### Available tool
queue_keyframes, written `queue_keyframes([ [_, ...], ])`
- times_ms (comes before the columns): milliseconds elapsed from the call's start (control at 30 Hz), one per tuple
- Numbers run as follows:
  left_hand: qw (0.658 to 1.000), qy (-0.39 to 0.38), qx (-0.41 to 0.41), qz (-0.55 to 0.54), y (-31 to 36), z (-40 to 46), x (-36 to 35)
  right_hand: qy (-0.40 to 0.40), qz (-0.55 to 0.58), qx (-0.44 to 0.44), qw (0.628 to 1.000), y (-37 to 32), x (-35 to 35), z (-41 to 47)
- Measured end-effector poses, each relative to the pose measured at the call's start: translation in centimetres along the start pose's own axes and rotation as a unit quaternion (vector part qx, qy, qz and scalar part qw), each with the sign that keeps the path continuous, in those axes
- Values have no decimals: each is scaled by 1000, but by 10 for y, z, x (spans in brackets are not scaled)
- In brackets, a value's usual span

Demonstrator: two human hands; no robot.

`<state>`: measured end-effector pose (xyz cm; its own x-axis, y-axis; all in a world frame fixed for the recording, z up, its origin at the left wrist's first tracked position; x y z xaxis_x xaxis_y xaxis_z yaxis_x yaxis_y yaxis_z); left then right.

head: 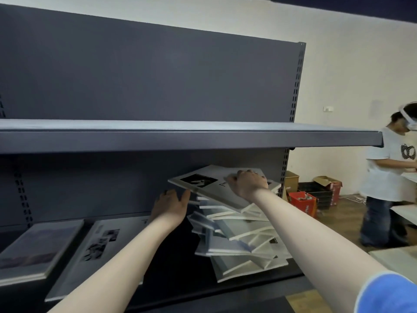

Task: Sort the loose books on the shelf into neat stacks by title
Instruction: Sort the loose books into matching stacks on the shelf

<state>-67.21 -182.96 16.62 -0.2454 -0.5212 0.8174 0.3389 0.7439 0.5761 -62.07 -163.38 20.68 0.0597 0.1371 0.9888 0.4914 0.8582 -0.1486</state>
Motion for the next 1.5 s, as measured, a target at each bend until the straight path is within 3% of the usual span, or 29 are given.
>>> queue_keyframes([
  [467, 1000, -17, 8, 8, 11, -2, -6, -29, 42, -52, 997, 33, 7, 5],
  [800, 992, -75, 7, -100, 31, -5, -17, 40, 16, -65, 997, 24, 13, -9],
  [967, 970, -52, 10, -237, 18, -1, -11, 42, 49, -64, 996, 19, 17, -16],
  [1133, 952, 3, 42, -304, 16, 0, -1, 46, 80, -68, 993, 9, 18, -26],
  [1500, 961, 58, 37, -269, -32, -4, 39, 64, 120, -47, 990, -56, 18, -52],
])
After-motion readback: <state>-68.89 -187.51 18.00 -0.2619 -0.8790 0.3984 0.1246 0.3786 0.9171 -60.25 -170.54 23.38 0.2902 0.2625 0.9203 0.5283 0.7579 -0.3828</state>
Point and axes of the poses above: each hand's wrist, its own z-axis towards the middle knuckle, its own x-axis out of the back of the hand, y = z × x, the point moved 3 cm from there along z, towards the middle knuckle, and after that the axes turned 14 degrees about -y, right-handed, at the moved point
